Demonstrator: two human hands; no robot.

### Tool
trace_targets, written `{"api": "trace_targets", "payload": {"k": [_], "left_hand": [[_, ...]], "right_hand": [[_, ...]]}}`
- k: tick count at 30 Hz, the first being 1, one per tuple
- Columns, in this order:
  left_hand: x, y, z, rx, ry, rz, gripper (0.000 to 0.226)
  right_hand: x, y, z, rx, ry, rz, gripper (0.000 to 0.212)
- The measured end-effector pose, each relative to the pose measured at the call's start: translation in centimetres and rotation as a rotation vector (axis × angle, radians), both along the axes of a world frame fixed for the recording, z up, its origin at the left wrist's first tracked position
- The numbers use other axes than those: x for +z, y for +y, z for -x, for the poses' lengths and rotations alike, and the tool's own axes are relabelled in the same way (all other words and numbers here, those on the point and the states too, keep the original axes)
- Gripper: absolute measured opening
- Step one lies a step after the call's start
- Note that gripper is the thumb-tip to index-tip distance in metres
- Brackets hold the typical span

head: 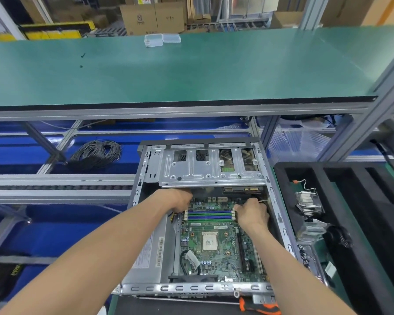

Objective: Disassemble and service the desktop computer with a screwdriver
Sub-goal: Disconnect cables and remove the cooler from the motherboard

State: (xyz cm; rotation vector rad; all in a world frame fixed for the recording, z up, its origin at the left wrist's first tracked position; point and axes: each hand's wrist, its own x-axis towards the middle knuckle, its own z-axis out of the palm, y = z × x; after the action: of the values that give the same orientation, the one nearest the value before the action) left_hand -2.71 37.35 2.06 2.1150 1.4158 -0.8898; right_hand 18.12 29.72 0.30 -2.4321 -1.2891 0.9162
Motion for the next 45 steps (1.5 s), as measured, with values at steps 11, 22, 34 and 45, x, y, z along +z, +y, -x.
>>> {"api": "trace_targets", "payload": {"k": [11,22,34,45], "left_hand": [[0.1,-0.1,1.0,0.047,-0.114,-0.030,0.023],[0.0,-0.5,-0.1,-0.058,-0.184,-0.009,0.015],[2.4,-1.8,0.2,-0.080,-0.205,-0.049,0.015],[8.4,-4.4,0.2,-0.031,-0.295,-0.108,0.015]], "right_hand": [[0.8,-1.0,1.2,0.158,-0.158,-0.123,0.020],[0.4,-0.5,1.8,0.466,-0.237,-0.200,0.018],[1.2,-1.3,1.9,0.625,-0.331,-0.271,0.019],[5.8,-4.2,0.5,0.660,0.011,-0.123,0.007]]}}
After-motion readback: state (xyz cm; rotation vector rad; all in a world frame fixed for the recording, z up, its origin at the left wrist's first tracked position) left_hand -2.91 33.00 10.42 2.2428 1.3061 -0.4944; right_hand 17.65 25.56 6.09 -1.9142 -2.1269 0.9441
